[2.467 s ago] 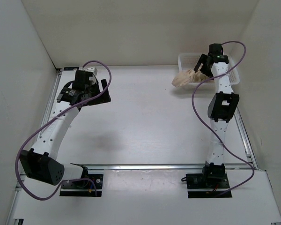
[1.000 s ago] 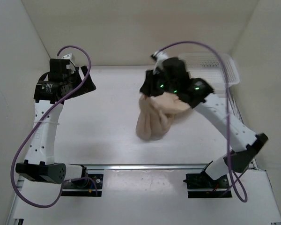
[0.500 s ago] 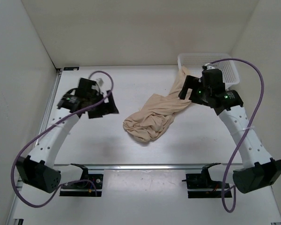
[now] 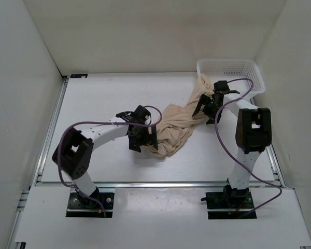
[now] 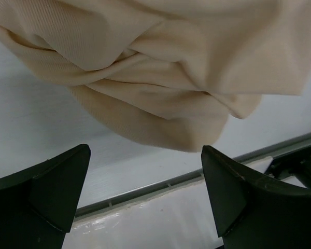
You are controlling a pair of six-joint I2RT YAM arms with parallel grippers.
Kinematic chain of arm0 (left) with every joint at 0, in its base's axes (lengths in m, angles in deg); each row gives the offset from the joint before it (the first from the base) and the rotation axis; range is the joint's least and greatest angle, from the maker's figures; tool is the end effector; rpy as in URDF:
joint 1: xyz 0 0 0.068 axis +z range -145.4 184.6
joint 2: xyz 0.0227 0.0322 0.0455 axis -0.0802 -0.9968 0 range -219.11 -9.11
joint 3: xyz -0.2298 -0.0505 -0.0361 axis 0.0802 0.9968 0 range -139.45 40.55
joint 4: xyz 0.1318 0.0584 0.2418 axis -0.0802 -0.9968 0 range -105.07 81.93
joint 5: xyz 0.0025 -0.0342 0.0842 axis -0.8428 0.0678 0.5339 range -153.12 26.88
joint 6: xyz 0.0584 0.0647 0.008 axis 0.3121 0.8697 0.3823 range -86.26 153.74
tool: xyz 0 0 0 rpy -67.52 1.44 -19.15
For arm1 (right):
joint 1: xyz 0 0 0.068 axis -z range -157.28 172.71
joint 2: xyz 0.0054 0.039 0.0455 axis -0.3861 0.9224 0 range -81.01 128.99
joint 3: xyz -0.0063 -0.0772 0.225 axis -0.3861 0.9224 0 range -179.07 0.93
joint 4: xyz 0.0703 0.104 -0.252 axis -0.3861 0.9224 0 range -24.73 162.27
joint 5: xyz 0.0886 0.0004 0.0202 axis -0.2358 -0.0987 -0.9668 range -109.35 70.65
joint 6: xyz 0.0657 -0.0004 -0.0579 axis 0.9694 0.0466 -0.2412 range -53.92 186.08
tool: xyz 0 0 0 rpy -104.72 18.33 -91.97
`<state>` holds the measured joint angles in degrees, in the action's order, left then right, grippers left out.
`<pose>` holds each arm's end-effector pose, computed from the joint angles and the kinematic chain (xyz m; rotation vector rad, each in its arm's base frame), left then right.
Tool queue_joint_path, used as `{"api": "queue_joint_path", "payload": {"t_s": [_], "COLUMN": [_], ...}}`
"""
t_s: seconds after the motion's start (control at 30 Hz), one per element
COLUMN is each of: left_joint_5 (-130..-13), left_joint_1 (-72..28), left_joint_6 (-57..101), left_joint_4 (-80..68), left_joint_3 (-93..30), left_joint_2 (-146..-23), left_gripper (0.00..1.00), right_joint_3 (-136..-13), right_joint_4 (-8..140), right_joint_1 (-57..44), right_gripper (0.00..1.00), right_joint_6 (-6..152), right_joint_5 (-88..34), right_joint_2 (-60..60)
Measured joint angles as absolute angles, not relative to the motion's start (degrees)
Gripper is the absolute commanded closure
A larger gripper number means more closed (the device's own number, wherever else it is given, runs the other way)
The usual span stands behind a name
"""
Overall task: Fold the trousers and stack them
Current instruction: Flatten the trousers out
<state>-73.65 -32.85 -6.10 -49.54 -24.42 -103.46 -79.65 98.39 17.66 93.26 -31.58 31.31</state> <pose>0.2677 -0.2229 0.1204 -0.0156 2.9498 -0.5229 0.4251 0.0541 0.0995 0.4620 2.7054 0.4523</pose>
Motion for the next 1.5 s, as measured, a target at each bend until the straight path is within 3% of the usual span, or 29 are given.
{"api": "queue_joint_path", "payload": {"t_s": [0.1,0.13,0.2,0.23,0.27,0.3,0.43,0.57,0.67,0.8,0.93,1.03,1.07,1.1,1.13,1.17,1.23,1.33,1.5], "left_joint_5": [-73.7,-73.7,-73.7,-73.7,-73.7,-73.7,-74.4,-75.9,-75.7,-72.2,-68.8,-68.0,-68.0,-68.2,-68.6,-69.1,-71.7,-74.5,-76.4], "left_joint_1": [-33.9,-34.0,-34.1,-34.1,-34.1,-33.9,-31.2,-21.8,-12.2,-3.5,-1.1,-1.1,-1.1,-1.1,-1.1,-1.1,-1.1,-2.5,-9.6], "left_joint_6": [-7.6,-8.0,-8.8,-9.1,-9.3,-9.2,-7.9,-4.8,-1.3,3.8,8.3,10.0,10.4,10.7,10.8,10.9,11.0,11.6,13.2], "left_joint_4": [-48.5,-48.3,-47.4,-46.8,-46.6,-46.5,-46.2,-48.1,-52.3,-60.5,-65.5,-66.6,-67.1,-67.3,-67.3,-67.6,-68.7,-70.3,-71.5], "left_joint_3": [-22.8,-22.7,-22.9,-23.0,-23.1,-23.1,-23.3,-25.4,-34.2,-55.3,-69.4,-70.3,-69.2,-67.6,-66.0,-64.5,-61.8,-60.2,-60.2], "left_joint_2": [-106.8,-108.0,-109.7,-110.4,-110.8,-111.0,-109.7,-102.5,-95.1,-89.0,-79.8,-71.8,-68.8,-66.7,-65.1,-64.3,-65.2,-70.3,-80.8], "left_gripper": [0.01,0.06,0.47,0.69,0.89,0.89,0.89,0.89,0.89,0.89,0.89,0.89,0.89,0.89,0.89,0.89,0.89,0.89,0.89], "right_joint_3": [-79.6,-79.7,-80.3,-80.9,-81.6,-82.4,-89.3,-106.2,-124.2,-142.7,-143.4,-140.7,-139.5,-137.7,-136.1,-135.1,-134.4,-129.9,-105.3], "right_joint_4": [96.7,96.0,95.2,94.9,94.7,94.8,97.8,103.4,106.6,107.7,105.7,103.6,103.2,102.4,102.1,102.4,103.9,107.4,112.1], "right_joint_1": [17.6,17.6,17.4,17.3,17.1,16.9,14.2,9.0,4.0,-2.6,-6.5,-7.3,-7.2,-7.1,-7.0,-6.9,-6.4,-4.5,-2.1], "right_gripper": [0.24,0.46,0.67,0.86,0.94,1.00,1.00,1.00,1.00,1.00,1.00,1.00,0.98,0.89,0.52,0.34,0.13,0.01,0.01], "right_joint_6": [94.2,94.3,94.5,94.8,94.5,94.6,93.9,91.9,90.4,89.1,88.4,88.3,88.3,88.5,88.8,89.3,89.5,90.0,90.8], "right_joint_5": [-31.9,-32.1,-32.7,-33.1,-33.2,-33.3,-33.2,-32.8,-32.8,-34.0,-36.0,-36.4,-36.3,-36.0,-35.5,-34.7,-33.4,-32.3,-25.5], "right_joint_2": [32.0,32.0,32.2,32.6,32.8,33.1,33.5,33.6,33.7,30.3,21.3,16.4,15.7,15.2,15.6,16.9,21.1,29.4,26.3]}}
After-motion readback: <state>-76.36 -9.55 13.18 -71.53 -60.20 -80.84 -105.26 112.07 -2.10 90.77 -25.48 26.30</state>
